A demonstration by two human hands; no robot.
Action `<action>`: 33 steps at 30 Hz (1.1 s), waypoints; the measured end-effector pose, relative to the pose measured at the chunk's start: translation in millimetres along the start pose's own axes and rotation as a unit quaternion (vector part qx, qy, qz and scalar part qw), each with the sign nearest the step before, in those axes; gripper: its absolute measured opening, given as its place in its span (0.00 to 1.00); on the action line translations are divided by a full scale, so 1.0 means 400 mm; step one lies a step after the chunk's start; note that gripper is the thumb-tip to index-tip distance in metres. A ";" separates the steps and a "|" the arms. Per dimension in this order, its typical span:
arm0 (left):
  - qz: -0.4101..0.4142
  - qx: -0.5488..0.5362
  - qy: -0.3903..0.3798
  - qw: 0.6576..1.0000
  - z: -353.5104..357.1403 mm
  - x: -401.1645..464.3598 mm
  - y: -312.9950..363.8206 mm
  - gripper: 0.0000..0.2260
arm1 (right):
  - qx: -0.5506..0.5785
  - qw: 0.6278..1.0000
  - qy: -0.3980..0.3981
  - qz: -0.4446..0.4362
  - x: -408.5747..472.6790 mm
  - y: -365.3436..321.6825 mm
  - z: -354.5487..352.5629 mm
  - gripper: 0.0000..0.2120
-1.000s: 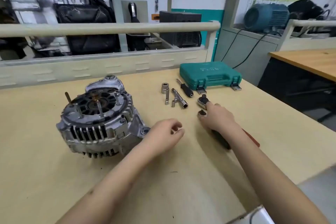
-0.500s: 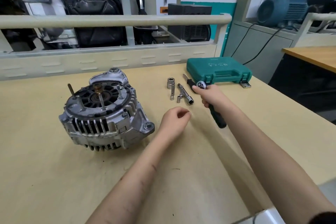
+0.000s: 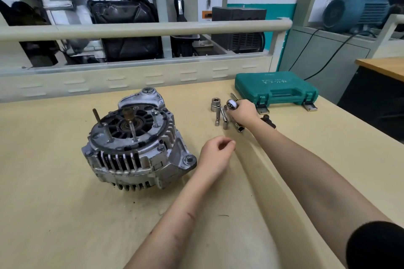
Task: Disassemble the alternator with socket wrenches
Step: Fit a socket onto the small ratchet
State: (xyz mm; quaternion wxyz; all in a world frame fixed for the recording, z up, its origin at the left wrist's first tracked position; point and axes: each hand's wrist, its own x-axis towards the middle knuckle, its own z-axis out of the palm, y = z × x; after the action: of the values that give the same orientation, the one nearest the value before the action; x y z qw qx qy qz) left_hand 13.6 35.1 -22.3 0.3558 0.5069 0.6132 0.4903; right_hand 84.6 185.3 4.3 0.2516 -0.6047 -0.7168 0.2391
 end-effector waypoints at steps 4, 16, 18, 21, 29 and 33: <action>-0.009 -0.011 -0.008 1.000 0.009 -0.001 -0.001 0.06 | 0.058 0.998 0.034 -0.007 0.010 0.015 -0.023 0.05; -0.013 -0.012 -0.016 1.000 0.009 0.006 -0.032 0.07 | -0.041 0.996 -0.071 0.025 0.066 -0.026 0.023 0.14; -0.005 -0.014 -0.016 1.000 0.008 0.006 -0.040 0.06 | -0.054 0.995 -0.080 0.038 0.079 -0.033 0.034 0.14; 0.006 -0.011 -0.018 1.000 0.008 0.006 -0.047 0.07 | -0.072 0.992 -0.092 0.052 0.092 -0.040 0.046 0.13; -0.014 -0.026 -0.009 1.000 0.006 0.010 -0.045 0.07 | -0.074 0.993 -0.081 0.044 0.088 -0.046 0.041 0.11; -0.065 -0.106 0.002 0.992 0.004 0.007 -0.019 0.10 | 0.105 0.992 -0.057 0.032 0.019 -0.031 -0.037 0.11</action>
State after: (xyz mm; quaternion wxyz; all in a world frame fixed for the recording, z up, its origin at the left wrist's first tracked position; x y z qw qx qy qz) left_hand 12.6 38.2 -29.7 0.4378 0.4242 0.5902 0.5291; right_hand 83.8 191.6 24.1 0.2647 -0.5830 -0.6812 0.3550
